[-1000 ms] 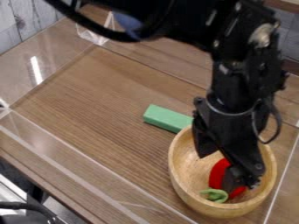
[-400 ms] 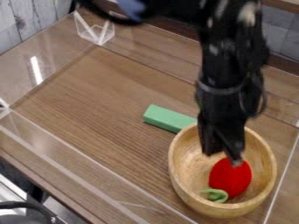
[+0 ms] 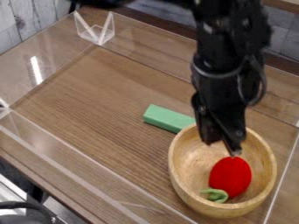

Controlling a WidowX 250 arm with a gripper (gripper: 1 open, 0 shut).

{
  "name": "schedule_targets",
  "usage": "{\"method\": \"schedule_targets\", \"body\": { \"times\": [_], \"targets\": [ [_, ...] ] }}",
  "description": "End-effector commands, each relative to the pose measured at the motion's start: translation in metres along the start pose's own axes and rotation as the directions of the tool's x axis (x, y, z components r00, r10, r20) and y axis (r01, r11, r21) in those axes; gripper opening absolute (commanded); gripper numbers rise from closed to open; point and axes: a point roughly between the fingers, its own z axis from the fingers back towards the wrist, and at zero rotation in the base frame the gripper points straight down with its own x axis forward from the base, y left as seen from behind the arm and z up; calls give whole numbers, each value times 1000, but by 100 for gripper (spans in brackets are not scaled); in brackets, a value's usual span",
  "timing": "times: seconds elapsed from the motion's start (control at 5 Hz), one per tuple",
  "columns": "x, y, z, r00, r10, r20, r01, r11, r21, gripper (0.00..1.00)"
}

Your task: Move the red fruit to the left

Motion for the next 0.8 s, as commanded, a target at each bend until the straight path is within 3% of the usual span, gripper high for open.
{"method": "schedule_targets", "body": {
  "times": [0.0,0.2,0.4,0.6],
  "targets": [
    [11,-8,6,999,-15,31,15,1000,16,100],
    [15,-22,-6,999,-44,22,44,999,1,100],
    [20,-30,-24,1000,-14,7,14,1000,-4,100],
    [25,-32,-23,999,32,10,-32,999,12,0]
  ]
}}
